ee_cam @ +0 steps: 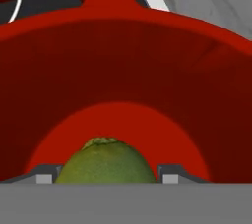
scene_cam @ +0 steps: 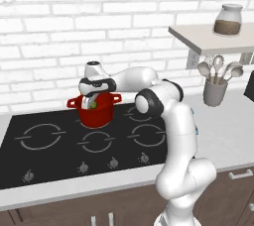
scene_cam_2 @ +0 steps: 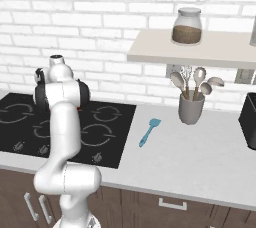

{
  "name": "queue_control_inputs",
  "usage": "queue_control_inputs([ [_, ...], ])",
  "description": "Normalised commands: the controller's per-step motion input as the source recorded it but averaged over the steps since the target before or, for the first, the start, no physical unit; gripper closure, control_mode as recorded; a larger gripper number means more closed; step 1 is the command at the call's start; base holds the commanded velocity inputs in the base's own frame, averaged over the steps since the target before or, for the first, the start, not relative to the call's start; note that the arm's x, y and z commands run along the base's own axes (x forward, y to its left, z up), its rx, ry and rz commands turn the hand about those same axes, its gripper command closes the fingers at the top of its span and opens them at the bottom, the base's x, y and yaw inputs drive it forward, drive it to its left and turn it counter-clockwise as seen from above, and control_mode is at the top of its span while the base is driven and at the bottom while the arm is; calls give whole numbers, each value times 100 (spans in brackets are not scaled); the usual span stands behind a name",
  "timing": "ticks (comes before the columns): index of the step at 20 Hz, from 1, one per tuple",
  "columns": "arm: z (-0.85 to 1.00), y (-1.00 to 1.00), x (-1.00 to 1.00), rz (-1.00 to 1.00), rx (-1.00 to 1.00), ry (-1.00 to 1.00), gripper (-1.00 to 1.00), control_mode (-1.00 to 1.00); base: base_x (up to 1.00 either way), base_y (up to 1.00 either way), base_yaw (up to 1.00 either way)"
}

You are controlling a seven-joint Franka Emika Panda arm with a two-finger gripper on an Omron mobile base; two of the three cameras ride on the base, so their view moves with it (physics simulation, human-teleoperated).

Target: Put the lime and lime in the pot. Retrieve the spatula and lightly stir the vegetables in the pot.

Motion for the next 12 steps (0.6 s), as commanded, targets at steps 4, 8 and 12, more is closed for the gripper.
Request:
queue_control_inputs([
  [4,0,-1,-1,0,0,0,-100,-100,0,0,0],
  [8,0,-6,-9,0,0,-5,-100,-100,0,0,0],
  [12,7,-5,-4,0,0,-6,-100,-100,0,0,0],
])
